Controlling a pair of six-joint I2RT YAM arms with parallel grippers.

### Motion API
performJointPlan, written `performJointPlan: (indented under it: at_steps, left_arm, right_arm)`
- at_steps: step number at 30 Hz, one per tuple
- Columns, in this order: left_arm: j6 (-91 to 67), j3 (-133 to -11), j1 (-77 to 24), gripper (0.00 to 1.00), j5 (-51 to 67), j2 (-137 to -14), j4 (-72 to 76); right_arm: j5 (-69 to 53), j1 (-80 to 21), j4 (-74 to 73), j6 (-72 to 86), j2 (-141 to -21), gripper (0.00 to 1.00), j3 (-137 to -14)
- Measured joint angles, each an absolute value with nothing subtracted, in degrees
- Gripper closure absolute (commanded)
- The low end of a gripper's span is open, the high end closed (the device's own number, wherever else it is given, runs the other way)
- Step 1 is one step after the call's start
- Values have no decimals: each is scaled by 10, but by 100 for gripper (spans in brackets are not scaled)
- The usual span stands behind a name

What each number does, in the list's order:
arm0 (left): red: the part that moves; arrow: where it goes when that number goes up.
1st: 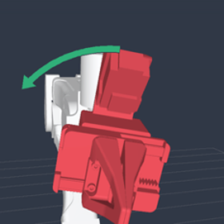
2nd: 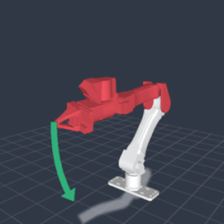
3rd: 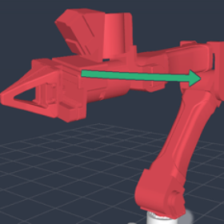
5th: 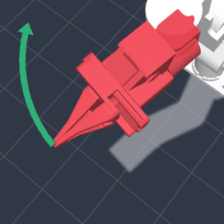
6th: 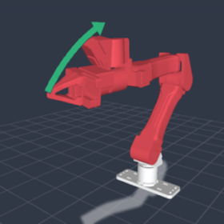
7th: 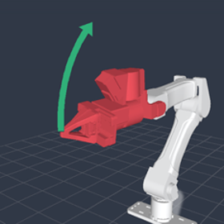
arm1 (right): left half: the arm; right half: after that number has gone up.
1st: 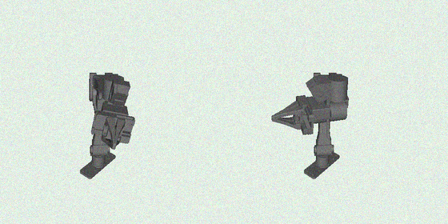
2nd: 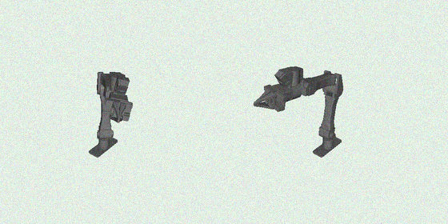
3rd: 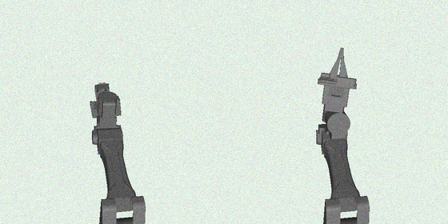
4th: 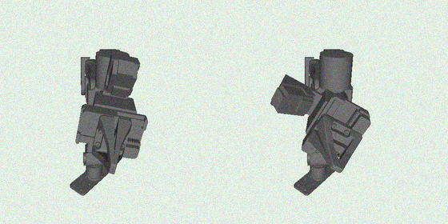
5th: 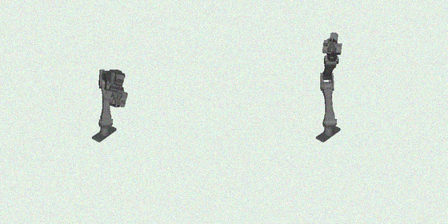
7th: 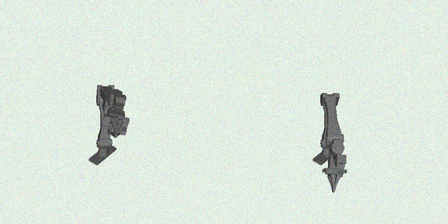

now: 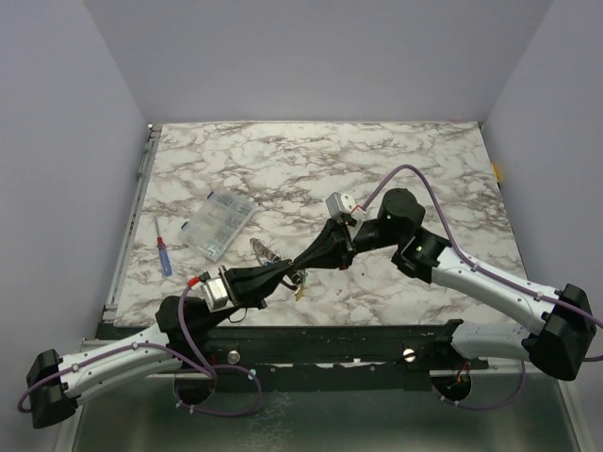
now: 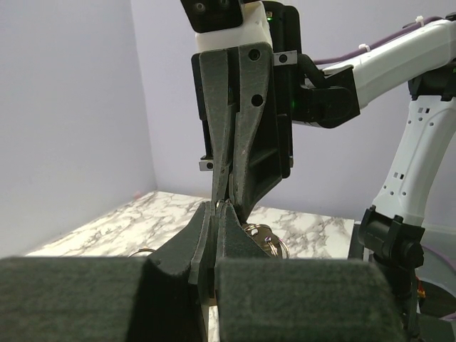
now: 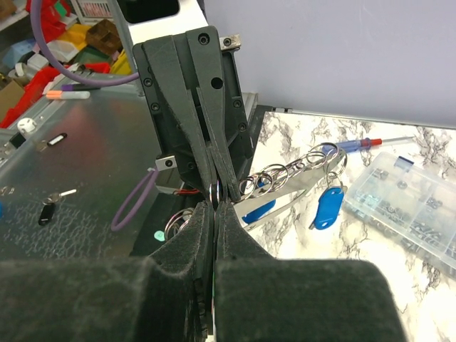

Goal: Put the keys on the keyring

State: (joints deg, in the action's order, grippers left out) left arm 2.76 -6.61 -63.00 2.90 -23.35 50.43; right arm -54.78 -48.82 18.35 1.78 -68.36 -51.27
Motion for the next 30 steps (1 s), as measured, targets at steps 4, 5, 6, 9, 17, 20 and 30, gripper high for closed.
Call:
performJointPlan:
  at_steps: [4, 5, 6, 9, 17, 20, 30]
  left_arm:
    - [22, -66, -630, 91, 30, -220, 489]
    - [21, -66, -630, 89, 30, -215, 482]
    - [20, -66, -630, 87, 30, -209, 473]
    - [18, -66, -630, 79, 29, -190, 443]
    - [27, -110, -630, 62, 41, -146, 339]
    - [38, -152, -630, 62, 57, -142, 283]
    - [104, -305, -630, 61, 53, -201, 30]
  right_arm:
    - [-546, -488, 184, 15, -684, 99, -512]
    - [-544, -489, 183, 13, -684, 99, -511]
    - [-542, -491, 181, 9, -684, 99, -511]
    - [-533, -495, 168, -4, -684, 99, -511]
    - [-490, -495, 114, -41, -684, 99, -511]
    - [-474, -494, 97, -52, -684, 99, -511]
    - [-428, -494, 47, -81, -682, 99, -511]
